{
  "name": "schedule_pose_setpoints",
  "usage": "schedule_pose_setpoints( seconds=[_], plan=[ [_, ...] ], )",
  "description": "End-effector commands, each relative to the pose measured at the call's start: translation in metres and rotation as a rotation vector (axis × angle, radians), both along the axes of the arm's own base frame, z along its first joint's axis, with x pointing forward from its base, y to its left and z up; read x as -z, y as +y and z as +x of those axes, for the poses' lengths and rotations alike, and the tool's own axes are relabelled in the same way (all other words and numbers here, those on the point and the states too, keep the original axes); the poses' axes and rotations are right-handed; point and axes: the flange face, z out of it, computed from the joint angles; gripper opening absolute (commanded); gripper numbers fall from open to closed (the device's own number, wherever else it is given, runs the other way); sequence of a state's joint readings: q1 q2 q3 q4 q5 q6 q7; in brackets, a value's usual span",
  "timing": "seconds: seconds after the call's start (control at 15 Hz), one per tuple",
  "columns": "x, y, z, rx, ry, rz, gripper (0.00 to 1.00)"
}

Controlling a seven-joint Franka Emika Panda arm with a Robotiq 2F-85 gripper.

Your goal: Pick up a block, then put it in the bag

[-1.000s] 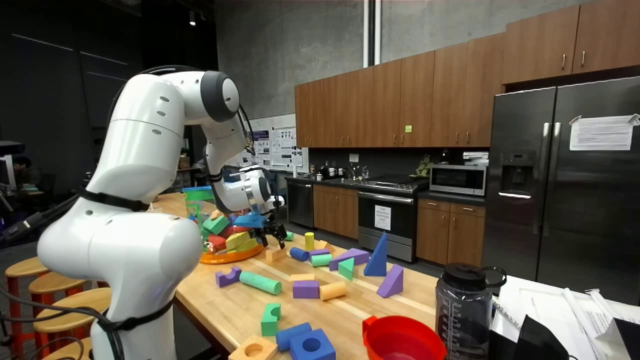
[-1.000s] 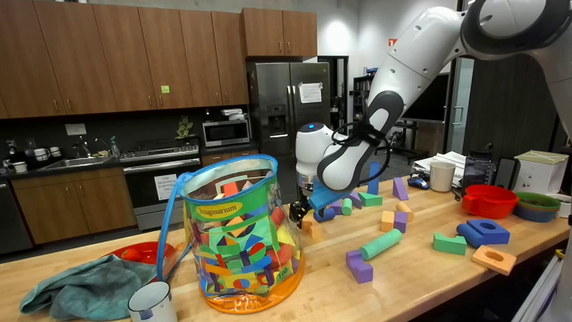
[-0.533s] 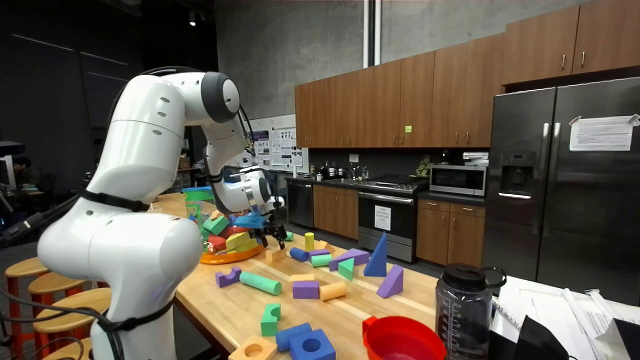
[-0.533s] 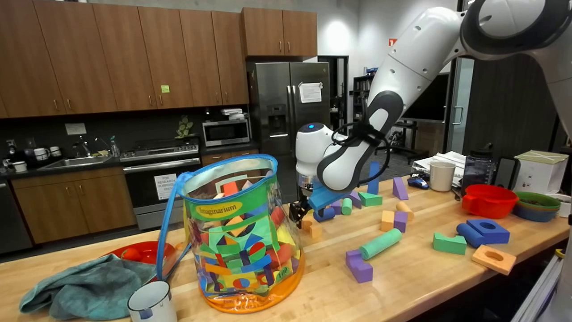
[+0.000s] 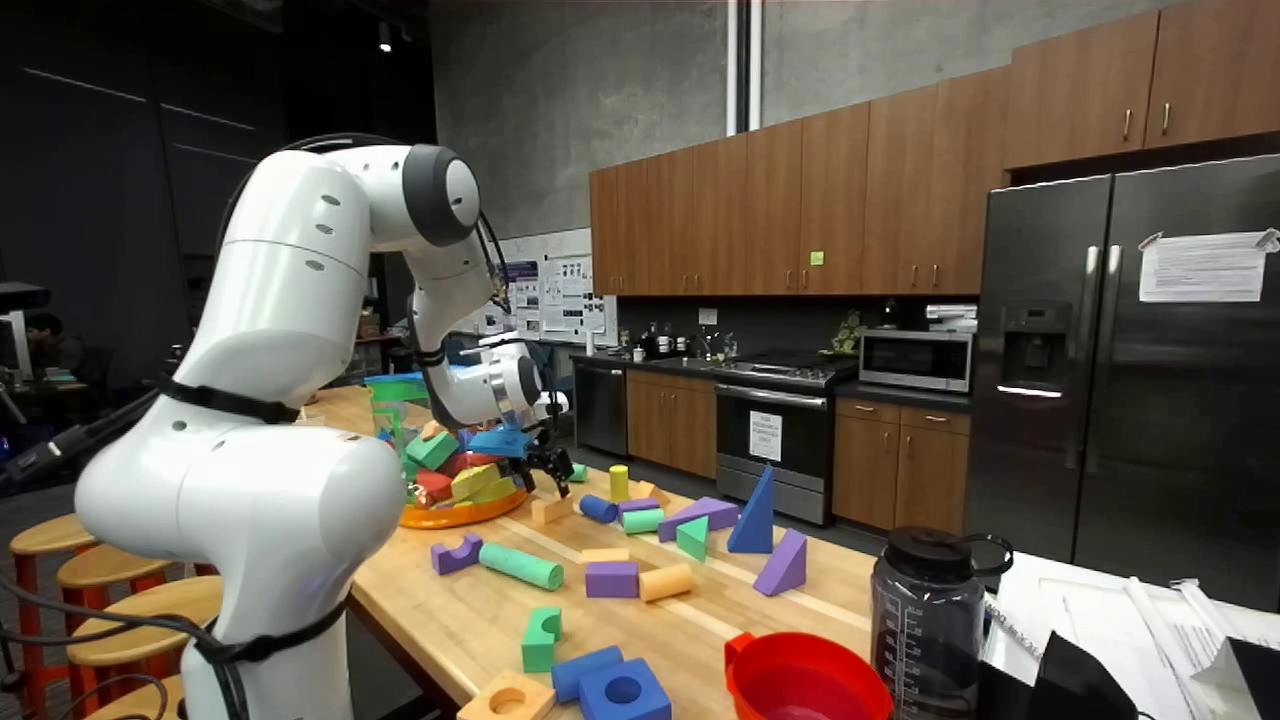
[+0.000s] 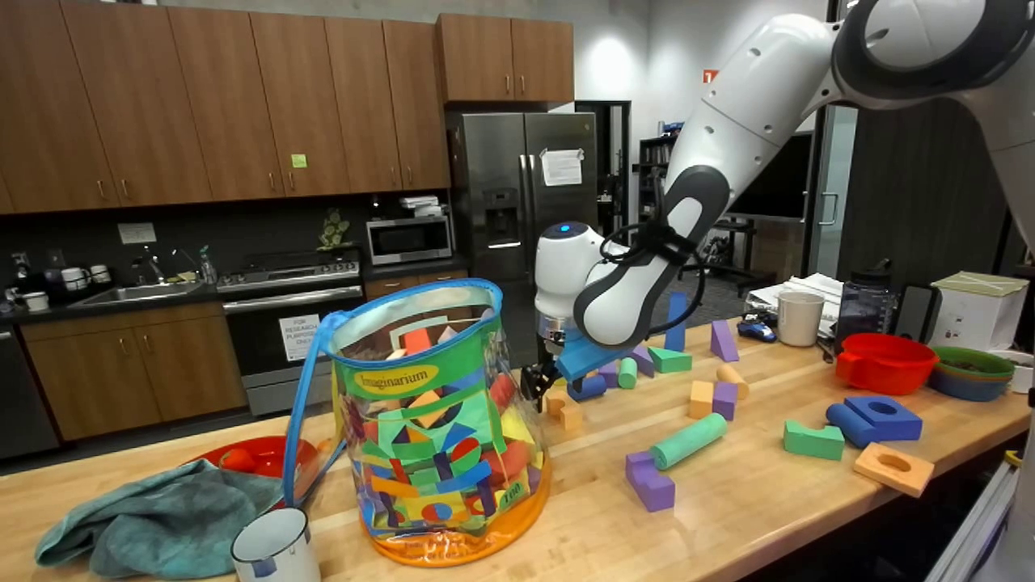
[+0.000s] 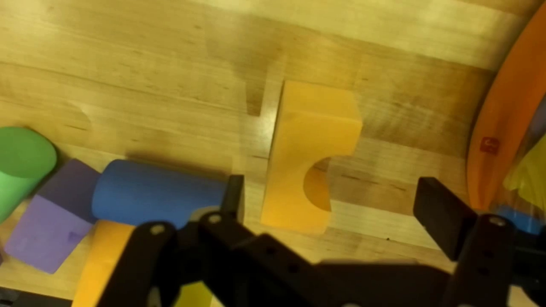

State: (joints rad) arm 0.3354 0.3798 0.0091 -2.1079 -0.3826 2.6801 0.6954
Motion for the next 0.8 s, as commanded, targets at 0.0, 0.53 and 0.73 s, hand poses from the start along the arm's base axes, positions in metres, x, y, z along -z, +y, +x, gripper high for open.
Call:
schedule_pose_setpoints(
  seconds=[0.0, 0.53, 0.73],
  plan=[
    [0.000, 0.000, 0.000, -0.001, 0.001, 0.000, 1.00],
    [0.007, 0.002, 0.008, 0.004, -0.007, 0.000, 1.00],
    [0.014, 0.001, 0.014, 0.018, -0.009, 0.000, 1.00]
  ],
)
